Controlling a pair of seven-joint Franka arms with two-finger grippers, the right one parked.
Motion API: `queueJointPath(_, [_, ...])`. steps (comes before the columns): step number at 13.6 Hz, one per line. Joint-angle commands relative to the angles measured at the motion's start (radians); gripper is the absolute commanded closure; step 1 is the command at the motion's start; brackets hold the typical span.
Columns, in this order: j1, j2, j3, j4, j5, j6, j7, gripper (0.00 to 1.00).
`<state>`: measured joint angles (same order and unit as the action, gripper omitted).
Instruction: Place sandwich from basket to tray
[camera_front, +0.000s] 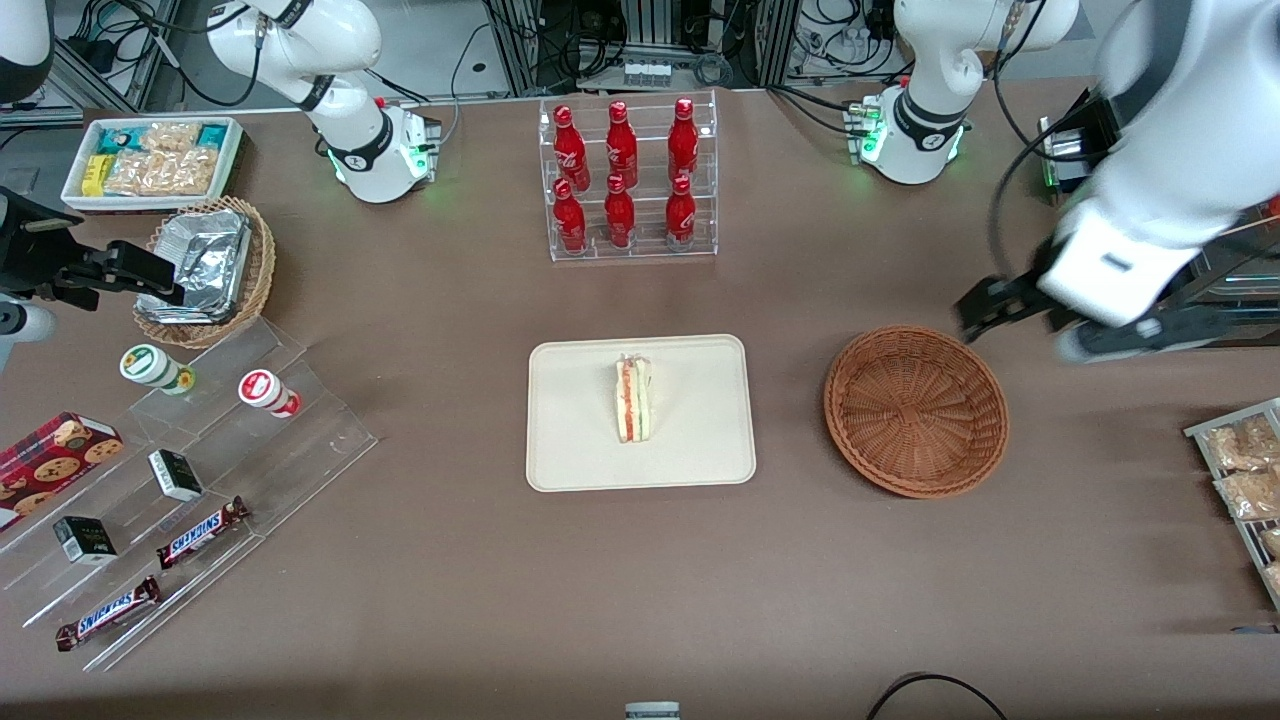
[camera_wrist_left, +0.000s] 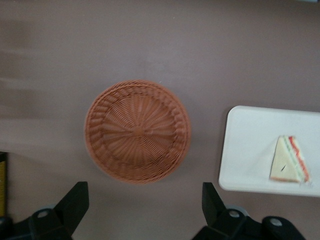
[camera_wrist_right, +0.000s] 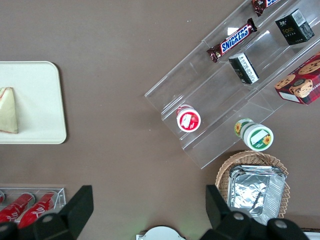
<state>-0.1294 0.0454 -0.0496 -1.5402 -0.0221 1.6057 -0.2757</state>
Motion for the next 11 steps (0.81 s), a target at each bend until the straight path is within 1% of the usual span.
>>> queueJointPath(1, [0.095, -0.064, -0.013, -0.035, -0.029, -0.041, 0.157, 0.00])
queueJointPath(2, [0.115, -0.062, -0.013, -0.034, -0.027, -0.049, 0.212, 0.00])
queueJointPath(3, [0.125, -0.061, -0.013, -0.037, -0.009, -0.059, 0.242, 0.00])
queueJointPath(5, [0.119, -0.030, -0.010, -0.002, -0.004, -0.055, 0.240, 0.00])
queueJointPath(7, [0.097, 0.023, -0.010, 0.073, 0.031, -0.059, 0.243, 0.00])
queueJointPath(9, [0.091, 0.030, -0.009, 0.083, 0.034, -0.043, 0.294, 0.00])
queueJointPath(11, [0.093, 0.027, -0.001, 0.084, 0.031, -0.026, 0.302, 0.00])
